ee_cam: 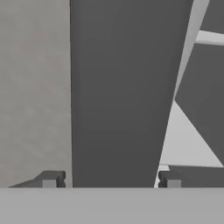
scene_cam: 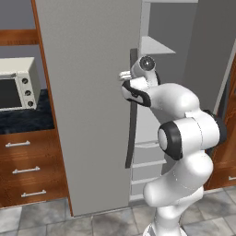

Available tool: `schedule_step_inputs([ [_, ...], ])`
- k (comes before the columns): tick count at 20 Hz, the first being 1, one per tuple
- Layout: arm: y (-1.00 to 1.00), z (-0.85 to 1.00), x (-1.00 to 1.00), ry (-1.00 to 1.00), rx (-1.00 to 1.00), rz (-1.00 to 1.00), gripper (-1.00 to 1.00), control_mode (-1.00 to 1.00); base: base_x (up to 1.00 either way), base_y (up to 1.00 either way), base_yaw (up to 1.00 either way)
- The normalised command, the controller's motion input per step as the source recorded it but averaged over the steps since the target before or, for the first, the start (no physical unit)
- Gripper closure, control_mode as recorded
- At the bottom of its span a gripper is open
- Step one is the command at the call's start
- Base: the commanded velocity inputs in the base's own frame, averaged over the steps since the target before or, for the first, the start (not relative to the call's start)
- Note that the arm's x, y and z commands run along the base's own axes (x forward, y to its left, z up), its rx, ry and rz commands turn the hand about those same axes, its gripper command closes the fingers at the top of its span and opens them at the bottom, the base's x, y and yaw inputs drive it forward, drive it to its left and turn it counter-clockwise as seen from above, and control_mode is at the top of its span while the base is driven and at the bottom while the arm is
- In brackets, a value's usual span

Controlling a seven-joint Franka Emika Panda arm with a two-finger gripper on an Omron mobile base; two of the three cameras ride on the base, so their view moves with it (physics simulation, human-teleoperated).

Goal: Retrieve a lemon from the fridge and place it on the cutting board with the fish.

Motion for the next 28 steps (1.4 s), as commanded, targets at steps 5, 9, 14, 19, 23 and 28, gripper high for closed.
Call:
schedule_step_inputs([
  [5,0.17,0.00,0.02,0.00,0.00,-0.05,1.00,-1.00,0.00,0.00,0.00],
  [9,0.11,0.00,-0.23,-0.02,0.00,-0.18,1.00,-1.00,0.00,0.00,0.00],
  [14,0.42,0.00,-0.64,-0.04,0.00,-0.20,1.00,-1.00,0.00,0.00,0.00],
  [19,0.55,0.00,-0.98,0.00,0.00,-0.29,1.00,-1.00,0.00,0.00,0.00],
  [23,0.50,0.00,-1.00,0.00,0.00,-0.29,1.00,-1.00,0.00,0.00,0.00],
  [28,0.41,0.02,-1.00,0.00,0.00,-0.28,1.00,-1.00,0.00,0.00,0.00],
])
